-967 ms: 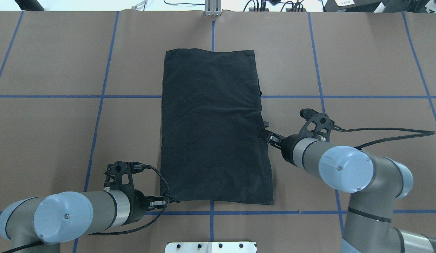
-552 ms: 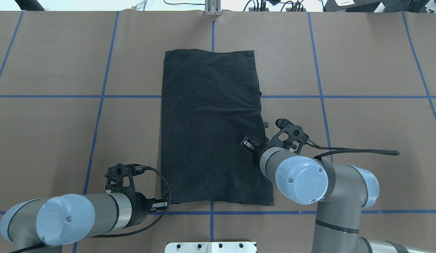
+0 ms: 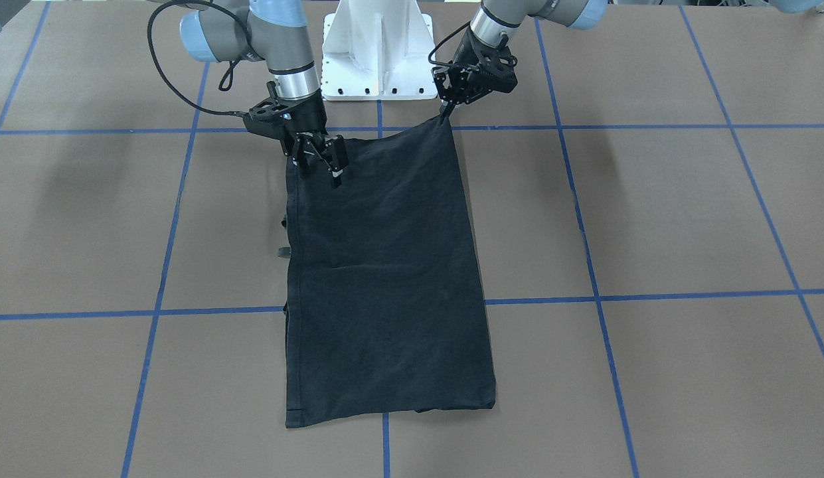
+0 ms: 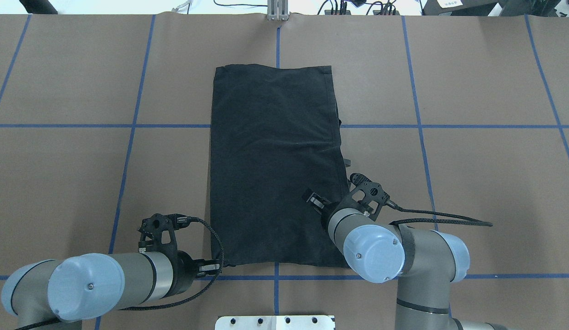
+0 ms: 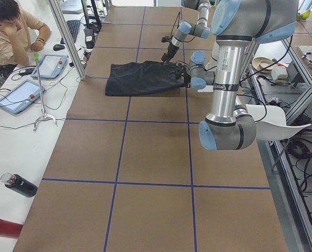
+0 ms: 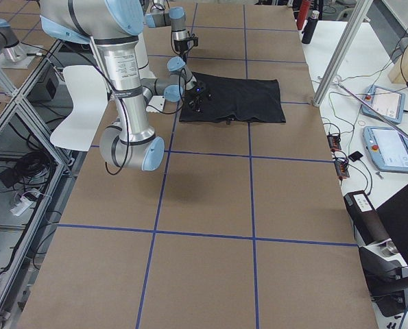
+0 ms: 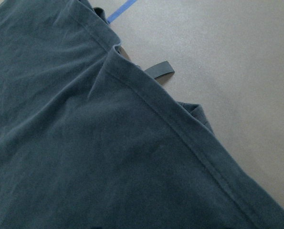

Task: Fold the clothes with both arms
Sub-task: 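Move the right gripper to the shirt's other near corner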

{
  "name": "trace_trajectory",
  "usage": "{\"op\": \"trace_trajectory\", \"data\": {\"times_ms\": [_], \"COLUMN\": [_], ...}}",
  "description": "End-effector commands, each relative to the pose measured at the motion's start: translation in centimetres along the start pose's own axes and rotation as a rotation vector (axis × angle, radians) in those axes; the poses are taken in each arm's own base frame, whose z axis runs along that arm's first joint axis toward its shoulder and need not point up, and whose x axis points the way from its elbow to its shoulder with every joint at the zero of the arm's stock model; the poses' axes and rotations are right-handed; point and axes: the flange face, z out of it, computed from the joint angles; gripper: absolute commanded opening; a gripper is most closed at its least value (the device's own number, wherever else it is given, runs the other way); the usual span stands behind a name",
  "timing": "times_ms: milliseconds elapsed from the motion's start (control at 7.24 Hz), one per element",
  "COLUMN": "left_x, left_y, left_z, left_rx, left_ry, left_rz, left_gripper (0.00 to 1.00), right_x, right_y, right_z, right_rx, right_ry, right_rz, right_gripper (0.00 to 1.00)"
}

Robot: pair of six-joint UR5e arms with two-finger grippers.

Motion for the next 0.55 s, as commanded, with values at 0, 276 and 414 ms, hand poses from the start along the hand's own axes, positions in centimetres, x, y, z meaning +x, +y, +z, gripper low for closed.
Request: {"op": "trace_trajectory", "data": {"times_ms": [0,276,414], "left_x": [0.0,0.0,0.0], "left_y": [0.0,0.0,0.0], "left_z": [0.0,0.0,0.0], "left_rx": [0.0,0.0,0.0], "left_ry": [0.0,0.0,0.001], "left_rz": [0.0,0.0,0.0], "left_gripper": [0.0,0.0,0.0], "right_x": [0.9,2.1,2.3], "right_y": [1.0,1.3,1.2], "right_z": [0.3,0.8,0.9], "right_rx": [0.007,0.015,0.018], "right_ry": [0.005,0.028,0.032], "right_rz": [-0.015,-0.029,-0.031], "right_gripper": [0.85,0.85,0.85]}}
